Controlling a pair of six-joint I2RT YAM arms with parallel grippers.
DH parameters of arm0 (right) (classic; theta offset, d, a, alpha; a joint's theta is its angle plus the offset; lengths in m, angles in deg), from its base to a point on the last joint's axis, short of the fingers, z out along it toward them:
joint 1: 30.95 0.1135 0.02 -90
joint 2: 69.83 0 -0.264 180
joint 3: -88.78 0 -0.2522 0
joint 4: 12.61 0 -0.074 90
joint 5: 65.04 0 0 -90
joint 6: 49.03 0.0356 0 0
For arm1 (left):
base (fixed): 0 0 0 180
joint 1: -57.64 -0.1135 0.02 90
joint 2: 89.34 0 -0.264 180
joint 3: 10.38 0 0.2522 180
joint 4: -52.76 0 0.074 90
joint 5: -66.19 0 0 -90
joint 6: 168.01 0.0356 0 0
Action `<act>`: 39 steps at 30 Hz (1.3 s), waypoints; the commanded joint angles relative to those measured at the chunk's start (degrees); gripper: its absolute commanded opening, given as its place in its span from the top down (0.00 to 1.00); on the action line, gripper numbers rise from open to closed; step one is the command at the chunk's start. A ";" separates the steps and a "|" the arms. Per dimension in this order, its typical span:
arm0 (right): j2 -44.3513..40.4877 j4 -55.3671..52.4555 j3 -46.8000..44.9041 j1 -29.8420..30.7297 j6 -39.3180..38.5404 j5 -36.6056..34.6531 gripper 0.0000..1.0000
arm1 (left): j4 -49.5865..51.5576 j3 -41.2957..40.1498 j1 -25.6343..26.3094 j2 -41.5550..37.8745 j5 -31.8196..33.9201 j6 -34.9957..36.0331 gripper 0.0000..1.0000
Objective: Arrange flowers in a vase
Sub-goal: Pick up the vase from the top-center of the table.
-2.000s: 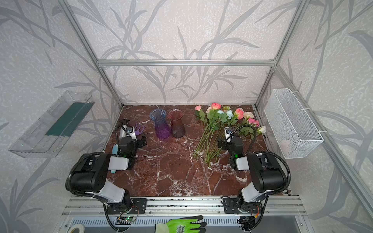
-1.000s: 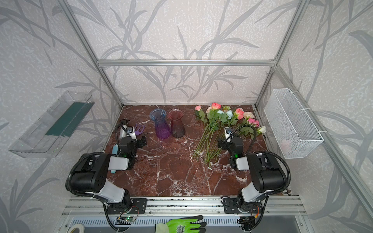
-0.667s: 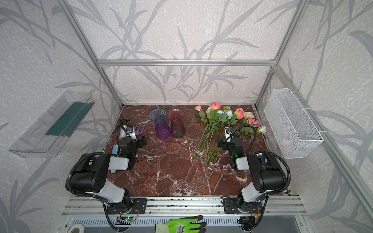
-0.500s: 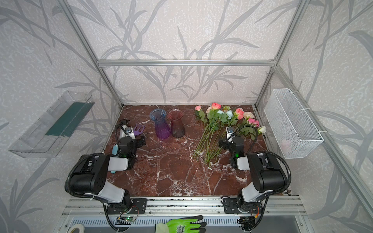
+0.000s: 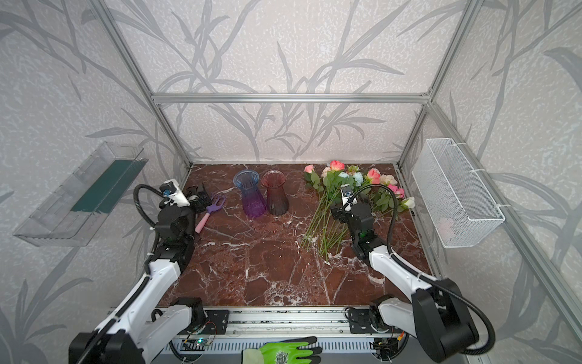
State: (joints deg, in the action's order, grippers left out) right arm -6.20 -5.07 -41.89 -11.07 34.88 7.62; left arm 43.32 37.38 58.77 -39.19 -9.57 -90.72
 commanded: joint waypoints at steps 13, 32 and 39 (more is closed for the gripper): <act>-7.29 -36.65 17.58 -8.37 29.63 18.95 0.23 | 26.15 12.55 -0.69 -8.06 -5.41 -26.74 0.10; 29.33 -56.19 57.66 12.36 28.23 26.77 0.41 | 42.28 26.30 -2.45 9.55 -16.85 -20.76 0.37; 38.58 -56.94 65.65 13.52 30.51 27.97 0.42 | 40.61 24.48 -2.57 9.70 -20.80 -21.55 0.42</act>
State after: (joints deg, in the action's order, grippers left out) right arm 30.37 -59.78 20.71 2.20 64.06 34.39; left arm 84.93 62.37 56.43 -29.24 -27.67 -111.46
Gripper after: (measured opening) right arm 0.579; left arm 0.580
